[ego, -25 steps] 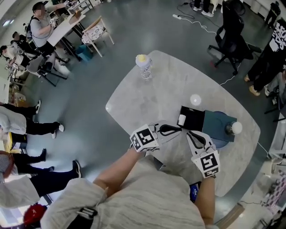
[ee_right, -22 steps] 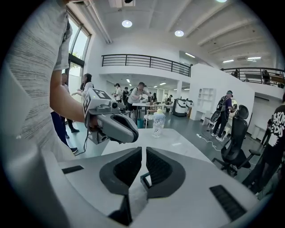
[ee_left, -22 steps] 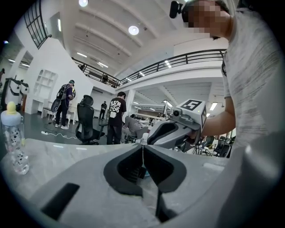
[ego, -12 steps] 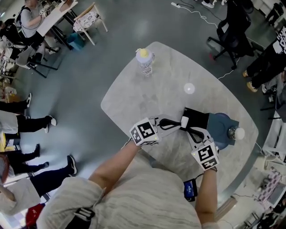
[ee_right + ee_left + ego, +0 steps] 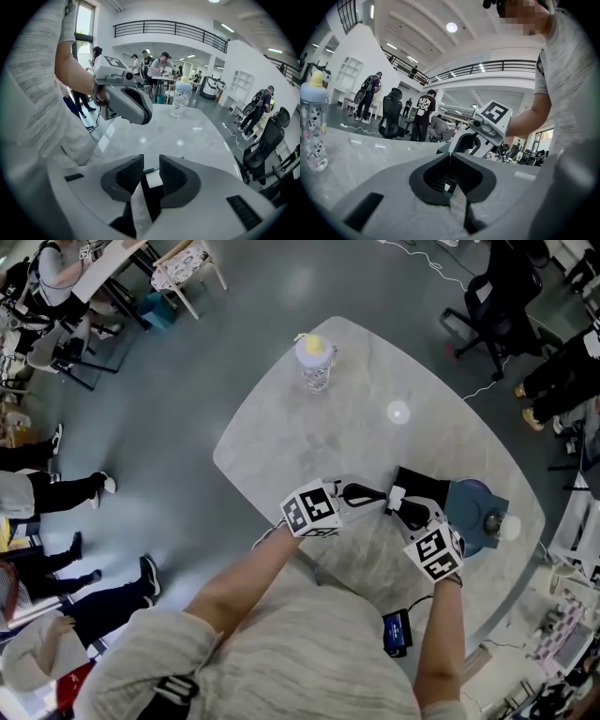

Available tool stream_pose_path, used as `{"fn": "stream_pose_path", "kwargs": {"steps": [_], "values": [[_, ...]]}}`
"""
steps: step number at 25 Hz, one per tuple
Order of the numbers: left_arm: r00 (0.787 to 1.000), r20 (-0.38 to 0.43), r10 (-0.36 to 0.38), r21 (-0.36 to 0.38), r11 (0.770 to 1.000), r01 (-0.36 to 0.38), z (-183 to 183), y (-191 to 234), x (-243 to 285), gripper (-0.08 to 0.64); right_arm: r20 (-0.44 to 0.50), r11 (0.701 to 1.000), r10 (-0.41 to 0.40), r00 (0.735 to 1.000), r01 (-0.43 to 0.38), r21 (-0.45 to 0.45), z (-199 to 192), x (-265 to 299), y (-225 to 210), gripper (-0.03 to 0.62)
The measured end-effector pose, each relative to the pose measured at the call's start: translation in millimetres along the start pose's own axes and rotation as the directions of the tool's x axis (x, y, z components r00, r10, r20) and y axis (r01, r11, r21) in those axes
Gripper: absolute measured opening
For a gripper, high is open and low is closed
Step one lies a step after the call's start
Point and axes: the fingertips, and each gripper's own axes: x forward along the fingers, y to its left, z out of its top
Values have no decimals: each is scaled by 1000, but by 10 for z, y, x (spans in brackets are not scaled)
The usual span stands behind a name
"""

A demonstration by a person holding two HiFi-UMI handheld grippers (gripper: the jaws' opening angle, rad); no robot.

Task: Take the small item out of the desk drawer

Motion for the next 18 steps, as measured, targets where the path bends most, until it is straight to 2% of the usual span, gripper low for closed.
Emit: {"fn": "stream_pose_path", "kwargs": {"steps": [7,18], "values": [[1000,7,-13,-20,1000,13,-42,65,-17,20,-103,994,86,991,-93,-60,-130,185,-31,131],[1000,16,-10,-53,999,11,-95,171,-69,20,-270,973,170,948,-205,-108,-350,442,-127,217]]}}
